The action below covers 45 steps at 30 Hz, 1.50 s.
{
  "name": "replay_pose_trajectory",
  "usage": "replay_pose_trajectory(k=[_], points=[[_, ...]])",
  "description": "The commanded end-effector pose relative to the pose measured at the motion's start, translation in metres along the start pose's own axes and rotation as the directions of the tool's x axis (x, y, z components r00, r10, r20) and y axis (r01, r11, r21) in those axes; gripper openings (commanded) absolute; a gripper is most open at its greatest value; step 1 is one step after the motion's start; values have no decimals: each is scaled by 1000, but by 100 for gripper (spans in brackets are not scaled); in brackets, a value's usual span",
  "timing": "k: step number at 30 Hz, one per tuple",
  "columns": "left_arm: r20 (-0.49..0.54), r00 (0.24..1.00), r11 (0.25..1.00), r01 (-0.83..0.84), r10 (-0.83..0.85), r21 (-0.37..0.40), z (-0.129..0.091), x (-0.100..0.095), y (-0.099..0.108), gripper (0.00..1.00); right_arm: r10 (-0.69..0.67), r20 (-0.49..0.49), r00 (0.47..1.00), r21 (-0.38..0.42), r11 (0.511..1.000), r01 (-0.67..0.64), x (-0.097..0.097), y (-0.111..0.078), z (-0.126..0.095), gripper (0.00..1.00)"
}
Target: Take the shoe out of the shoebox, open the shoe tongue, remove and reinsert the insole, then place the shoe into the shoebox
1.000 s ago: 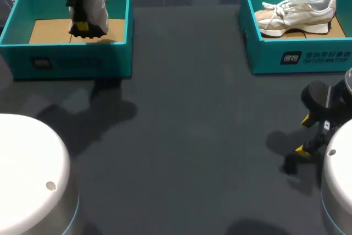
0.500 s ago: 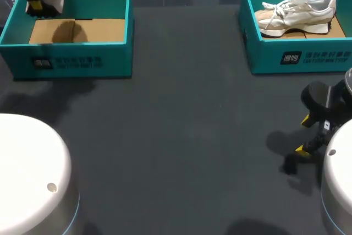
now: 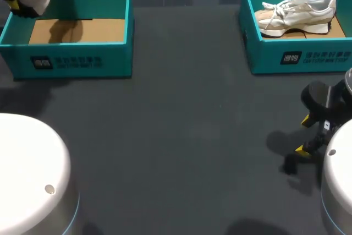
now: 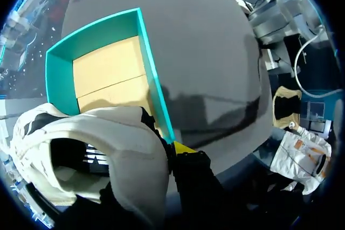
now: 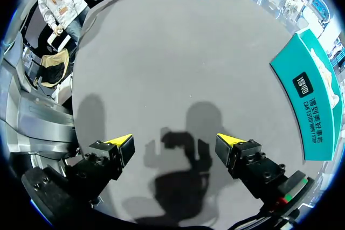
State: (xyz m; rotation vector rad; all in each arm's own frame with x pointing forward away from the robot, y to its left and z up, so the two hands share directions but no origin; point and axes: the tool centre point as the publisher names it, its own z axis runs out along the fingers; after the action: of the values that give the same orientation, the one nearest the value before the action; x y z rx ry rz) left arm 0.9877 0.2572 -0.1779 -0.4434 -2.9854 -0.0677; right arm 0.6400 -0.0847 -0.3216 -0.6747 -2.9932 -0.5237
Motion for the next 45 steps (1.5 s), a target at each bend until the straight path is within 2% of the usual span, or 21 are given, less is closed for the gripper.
replay_pose_trajectory(k=[1, 3, 18, 21, 24, 25, 27, 40, 41, 45], points=[[-24, 947, 947, -320, 320, 22, 1, 6, 23, 0, -1, 2, 1000, 0, 1000, 1, 1, -1, 0, 100], [-49, 917, 919, -395, 395, 13, 0, 2, 38, 0, -1, 2, 1000, 0, 1000, 1, 1, -1, 0, 100], [-49, 917, 919, -395, 395, 13, 0, 2, 38, 0, -1, 2, 1000, 0, 1000, 1, 1, -1, 0, 100], [-46, 845, 845, -534, 533, -30, 3, -6, 43, 0, -1, 2, 1000, 0, 1000, 1, 1, -1, 0, 100], [-59, 755, 754, -656, 653, -40, 7, -13, 51, 0, -1, 2, 1000, 0, 1000, 1, 1, -1, 0, 100], [-87, 717, 712, -698, 692, -77, 9, -16, 54, 0, -1, 2, 1000, 0, 1000, 1, 1, -1, 0, 100], [-96, 582, 572, -812, 807, -117, 12, -17, 62, 0, -1, 2, 1000, 0, 1000, 1, 1, -1, 0, 100], [-96, 582, 572, -812, 807, -117, 12, -17, 62, 0, -1, 2, 1000, 0, 1000, 1, 1, -1, 0, 100], [-99, 565, 552, -824, 819, -130, 13, -20, 61, 0, -1, 2, 1000, 0, 1000, 1, 1, -1, 0, 100], [-94, 416, 394, -900, 904, -187, 20, -26, 61, 0, -1, 2, 1000, 0, 1000, 1, 1, -1, 0, 100]])
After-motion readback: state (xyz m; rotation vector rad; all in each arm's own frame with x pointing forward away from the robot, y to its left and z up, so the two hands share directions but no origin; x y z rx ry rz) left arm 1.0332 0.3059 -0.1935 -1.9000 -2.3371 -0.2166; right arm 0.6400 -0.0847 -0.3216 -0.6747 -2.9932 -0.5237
